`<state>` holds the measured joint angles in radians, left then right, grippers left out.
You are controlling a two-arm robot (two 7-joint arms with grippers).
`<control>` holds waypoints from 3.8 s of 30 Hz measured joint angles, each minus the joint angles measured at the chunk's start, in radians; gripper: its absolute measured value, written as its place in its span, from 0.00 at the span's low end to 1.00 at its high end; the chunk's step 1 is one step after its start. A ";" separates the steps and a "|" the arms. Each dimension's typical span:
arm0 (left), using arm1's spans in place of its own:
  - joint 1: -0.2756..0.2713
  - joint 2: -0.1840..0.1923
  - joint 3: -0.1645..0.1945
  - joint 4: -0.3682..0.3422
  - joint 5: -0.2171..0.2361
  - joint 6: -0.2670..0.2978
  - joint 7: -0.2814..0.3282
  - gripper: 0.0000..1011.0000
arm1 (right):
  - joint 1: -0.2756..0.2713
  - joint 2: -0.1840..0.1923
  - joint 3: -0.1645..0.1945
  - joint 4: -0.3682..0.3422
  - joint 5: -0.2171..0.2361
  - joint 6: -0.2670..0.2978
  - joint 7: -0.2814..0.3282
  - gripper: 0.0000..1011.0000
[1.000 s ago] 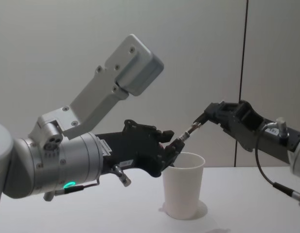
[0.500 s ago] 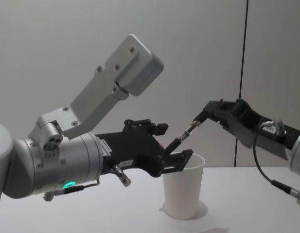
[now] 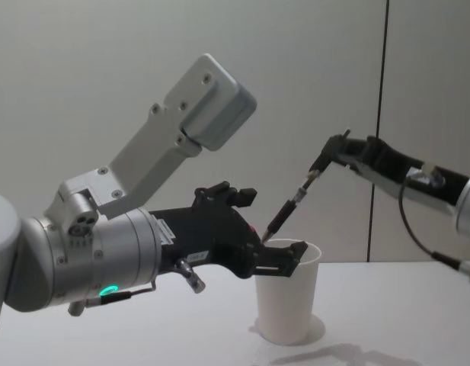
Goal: Place the pen into the pen holder.
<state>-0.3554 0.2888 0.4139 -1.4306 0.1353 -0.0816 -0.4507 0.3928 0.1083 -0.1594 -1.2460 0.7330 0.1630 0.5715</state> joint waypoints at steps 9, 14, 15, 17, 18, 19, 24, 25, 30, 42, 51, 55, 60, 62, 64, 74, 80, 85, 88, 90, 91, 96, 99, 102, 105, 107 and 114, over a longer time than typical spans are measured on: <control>0.000 0.000 0.000 0.000 0.000 0.000 0.000 0.99 | 0.094 0.013 0.016 0.078 -0.092 -0.010 0.038 0.13; 0.000 0.000 0.000 0.000 0.000 0.000 0.000 0.99 | 0.162 0.020 0.024 0.144 -0.143 -0.011 0.065 0.13; 0.000 0.000 0.000 0.000 0.000 0.000 0.000 0.99 | 0.183 0.021 0.027 0.167 -0.159 -0.011 0.072 0.13; 0.000 0.000 0.000 0.000 0.000 0.000 0.000 0.99 | 0.201 0.023 0.028 0.187 -0.173 -0.010 0.079 0.13; 0.000 0.000 0.000 0.000 0.000 0.000 0.000 0.99 | 0.210 0.023 0.029 0.197 -0.181 -0.008 0.083 0.13; 0.000 0.000 0.000 0.000 0.000 0.000 0.000 0.99 | 0.228 0.024 0.030 0.217 -0.193 -0.005 0.089 0.13; 0.000 0.000 0.000 0.000 0.000 0.000 0.000 0.99 | 0.282 0.025 0.030 0.285 -0.233 0.006 0.110 0.13; 0.000 0.000 0.000 0.000 0.000 0.000 0.000 0.99 | 0.302 0.025 0.029 0.313 -0.245 0.008 0.120 0.13; 0.000 0.000 0.000 0.000 0.000 0.000 0.000 0.99 | 0.350 0.023 0.023 0.387 -0.276 0.008 0.154 0.13; 0.000 0.000 0.000 0.000 0.000 0.000 0.000 0.99 | 0.463 0.007 -0.004 0.599 -0.318 -0.041 0.261 0.13; 0.000 0.000 0.000 0.000 0.000 0.000 0.000 0.99 | 0.510 -0.008 -0.029 0.701 -0.327 -0.087 0.293 0.13; 0.000 0.000 0.000 0.000 0.000 0.000 0.000 0.99 | 0.526 -0.017 -0.046 0.740 -0.336 -0.119 0.297 0.13; 0.000 0.000 0.000 0.000 0.000 0.000 0.000 0.99 | 0.537 -0.024 -0.063 0.769 -0.347 -0.148 0.297 0.22; 0.000 0.000 0.000 0.000 0.000 0.000 0.000 0.99 | 0.542 -0.027 -0.071 0.782 -0.353 -0.163 0.296 0.30; 0.000 0.000 0.000 0.000 0.000 0.000 0.000 0.99 | 0.546 -0.030 -0.078 0.794 -0.357 -0.175 0.296 0.36; 0.000 0.000 0.000 0.000 0.000 0.000 0.000 0.99 | 0.552 -0.034 -0.089 0.813 -0.361 -0.207 0.295 0.66; 0.000 0.000 0.000 0.000 0.000 0.000 0.000 0.99 | 0.548 -0.034 -0.090 0.809 -0.361 -0.213 0.296 0.86; 0.000 0.000 0.000 0.000 0.000 0.000 0.000 0.99 | 0.546 -0.033 -0.091 0.807 -0.360 -0.217 0.297 0.97; 0.000 0.000 0.000 0.000 0.000 0.000 0.000 0.99 | 0.545 -0.033 -0.092 0.805 -0.360 -0.219 0.297 0.99; 0.000 0.000 0.000 0.000 0.000 0.000 0.000 0.99 | 0.545 -0.033 -0.092 0.805 -0.360 -0.219 0.297 0.99; 0.000 0.000 0.000 0.000 0.000 0.000 0.000 0.99 | 0.544 -0.033 -0.092 0.804 -0.360 -0.220 0.297 0.99; 0.000 0.000 0.000 0.000 0.000 0.000 0.000 0.99 | 0.543 -0.032 -0.093 0.803 -0.359 -0.222 0.298 0.99; 0.000 0.000 0.000 0.000 0.000 0.000 0.000 0.99 | 0.543 -0.032 -0.093 0.803 -0.359 -0.222 0.298 0.99; 0.000 0.000 0.000 0.000 0.000 0.000 0.000 0.99 | 0.543 -0.032 -0.093 0.803 -0.359 -0.222 0.298 0.99; 0.001 0.001 0.000 -0.002 -0.003 0.000 0.004 0.99 | 0.540 -0.031 -0.093 0.798 -0.359 -0.222 0.298 0.99; 0.003 0.002 0.001 -0.004 -0.008 0.001 0.010 0.99 | 0.534 -0.029 -0.093 0.789 -0.359 -0.222 0.294 0.99; 0.021 0.017 0.007 -0.035 -0.060 0.016 0.078 0.99 | 0.488 -0.017 -0.092 0.728 -0.362 -0.218 0.255 0.99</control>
<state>-0.3340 0.3055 0.4210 -1.4656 0.0752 -0.0657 -0.3724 0.8812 0.0914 -0.2511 -0.5184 0.3705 -0.0548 0.8261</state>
